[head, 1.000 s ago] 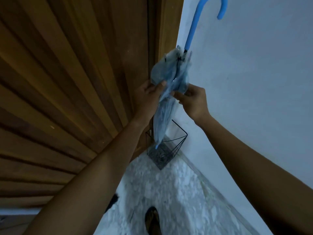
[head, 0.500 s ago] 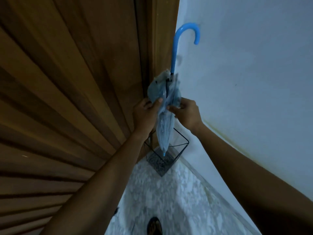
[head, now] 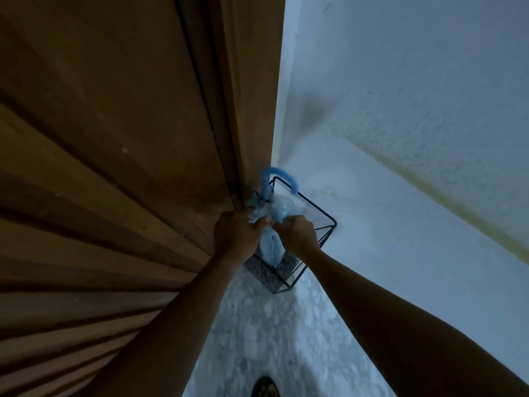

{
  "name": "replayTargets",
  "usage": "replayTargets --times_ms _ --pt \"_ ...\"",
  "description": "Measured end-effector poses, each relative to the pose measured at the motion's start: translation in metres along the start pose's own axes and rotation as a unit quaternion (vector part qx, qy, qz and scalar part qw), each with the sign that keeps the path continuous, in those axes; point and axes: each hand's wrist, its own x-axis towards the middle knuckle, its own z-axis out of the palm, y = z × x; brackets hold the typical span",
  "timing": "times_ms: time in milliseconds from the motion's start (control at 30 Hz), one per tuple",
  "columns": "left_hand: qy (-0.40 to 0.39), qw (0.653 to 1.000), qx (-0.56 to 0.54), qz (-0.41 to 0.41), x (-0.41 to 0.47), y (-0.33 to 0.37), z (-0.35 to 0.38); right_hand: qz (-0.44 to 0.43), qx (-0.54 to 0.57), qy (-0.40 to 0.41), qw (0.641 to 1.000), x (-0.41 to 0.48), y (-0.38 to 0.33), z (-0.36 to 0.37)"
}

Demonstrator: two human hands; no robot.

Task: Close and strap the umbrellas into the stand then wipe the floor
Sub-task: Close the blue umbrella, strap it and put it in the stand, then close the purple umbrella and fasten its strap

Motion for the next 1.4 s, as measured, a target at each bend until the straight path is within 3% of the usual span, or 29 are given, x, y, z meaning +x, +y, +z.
replayTargets --times_ms 200,467,667,900,1133,1267,1400 --pt "-0.036 0.997 -0.073 -0.011 0.014 -0.006 0.010 0.031 0.009 0.014 0.999 0.015 -0.004 0.015" --pt "-0.075 0.990 -0.112 -0.043 -0.025 0.014 -0.030 0.070 0.024 0.014 0.997 -0.042 -0.015 -0.027" --pt "-0.049 0.984 -0.145 -0.088 -0.124 0.048 -0.094 -0.011 0.055 -0.024 0.998 -0.162 -0.042 -0.051" --pt "0.057 0.961 -0.223 -0.151 -0.366 0.051 -0.205 -0.207 0.061 -0.080 0.973 -0.380 -0.084 -0.063" --pt "0.193 0.934 -0.169 -0.250 -0.681 0.032 -0.298 -0.340 0.063 -0.283 0.895 -0.636 -0.096 0.012" --pt "0.317 0.870 -0.160 -0.341 -0.855 0.010 -0.315 -0.375 0.008 -0.405 0.834 -0.777 -0.079 0.079" --pt "0.405 0.807 -0.183 -0.389 -0.988 -0.007 -0.294 -0.408 -0.039 -0.471 0.781 -0.887 -0.048 0.138"
